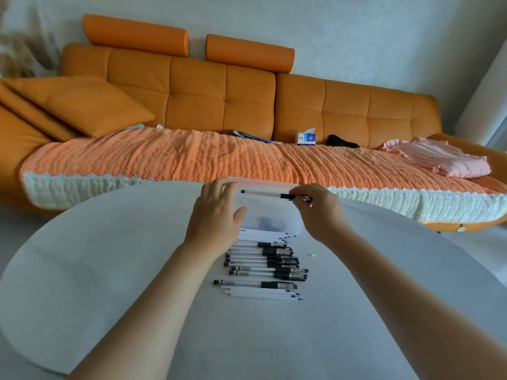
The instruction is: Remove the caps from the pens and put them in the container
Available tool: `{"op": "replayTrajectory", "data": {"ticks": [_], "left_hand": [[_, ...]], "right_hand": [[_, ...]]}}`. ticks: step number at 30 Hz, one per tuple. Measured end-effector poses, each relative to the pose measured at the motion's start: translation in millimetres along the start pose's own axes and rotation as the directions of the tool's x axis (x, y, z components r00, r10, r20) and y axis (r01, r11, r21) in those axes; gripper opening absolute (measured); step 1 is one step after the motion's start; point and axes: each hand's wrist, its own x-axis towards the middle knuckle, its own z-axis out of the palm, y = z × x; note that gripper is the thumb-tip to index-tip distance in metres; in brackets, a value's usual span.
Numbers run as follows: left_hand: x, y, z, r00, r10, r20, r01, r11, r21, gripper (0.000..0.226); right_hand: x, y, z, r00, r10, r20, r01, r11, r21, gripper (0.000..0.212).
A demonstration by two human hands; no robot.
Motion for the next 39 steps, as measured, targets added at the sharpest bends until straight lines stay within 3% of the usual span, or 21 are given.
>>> {"op": "replayTrajectory", "data": {"ticks": [3, 6, 9, 13, 16, 19, 21, 24, 27, 29, 34, 39], "left_hand": [[-3.0, -4.5, 8.8, 0.977, -0.001, 0.212, -0.01, 0.999, 0.049, 0.06], [-7.7, -8.7, 16.6, 0.94, -0.007, 0.34, -0.014, 0.998, 0.059, 0.062], [-7.6, -9.4, 17.9, 0.945, 0.004, 0.328, -0.027, 0.997, 0.067, 0.059], [-5.8, -7.6, 16.1, 0.956, 0.019, 0.292, -0.041, 0.997, 0.069, 0.057], [-5.6, -9.5, 15.7, 0.959, 0.029, 0.283, -0.051, 0.996, 0.072, 0.056], [-4.5, -8.8, 15.5, 0.958, 0.034, 0.285, -0.056, 0.996, 0.071, 0.056], [-4.4, -7.5, 15.9, 0.956, 0.028, 0.292, -0.048, 0.997, 0.063, 0.058], [-4.9, -6.3, 16.4, 0.952, 0.02, 0.306, -0.046, 0.996, 0.076, 0.062], [-5.9, -3.3, 14.8, 0.953, 0.026, 0.302, -0.062, 0.992, 0.108, 0.063], [-7.3, 1.3, 13.2, 0.961, 0.06, 0.272, -0.091, 0.99, 0.105, 0.061], [-16.3, 25.8, 6.4, 0.962, 0.203, 0.18, -0.199, 0.979, -0.036, 0.037], [-38.2, 52.5, 0.4, 0.921, 0.246, 0.301, -0.202, 0.964, -0.17, 0.009]], "right_hand": [[23.9, -5.2, 12.0, 0.995, 0.06, 0.08, -0.058, 0.998, -0.027, 0.022], [44.4, -9.8, 25.7, 0.958, 0.095, 0.27, -0.063, 0.99, -0.122, 0.024], [56.8, -14.7, 36.5, 0.907, 0.107, 0.408, 0.006, 0.964, -0.267, 0.031], [65.7, -13.3, 46.8, 0.829, 0.145, 0.54, 0.048, 0.943, -0.328, 0.034], [64.7, -12.3, 44.4, 0.809, 0.177, 0.561, -0.085, 0.979, -0.187, 0.024], [59.7, -13.8, 40.1, 0.791, 0.216, 0.572, -0.121, 0.972, -0.2, 0.047], [54.2, -17.1, 36.5, 0.791, 0.209, 0.575, -0.078, 0.967, -0.243, 0.051], [43.0, -17.6, 26.6, 0.838, 0.089, 0.539, 0.013, 0.983, -0.183, 0.035], [25.1, -14.2, 9.3, 0.924, -0.106, 0.368, 0.168, 0.975, -0.144, 0.024], [9.9, -8.4, -3.2, 0.942, -0.158, 0.298, 0.206, 0.968, -0.14, 0.023], [-27.8, 28.1, -24.6, 0.946, 0.015, 0.325, 0.049, 0.981, -0.188, 0.023], [-53.2, 51.5, -29.5, 0.891, 0.145, 0.431, -0.019, 0.959, -0.284, 0.025]]}}
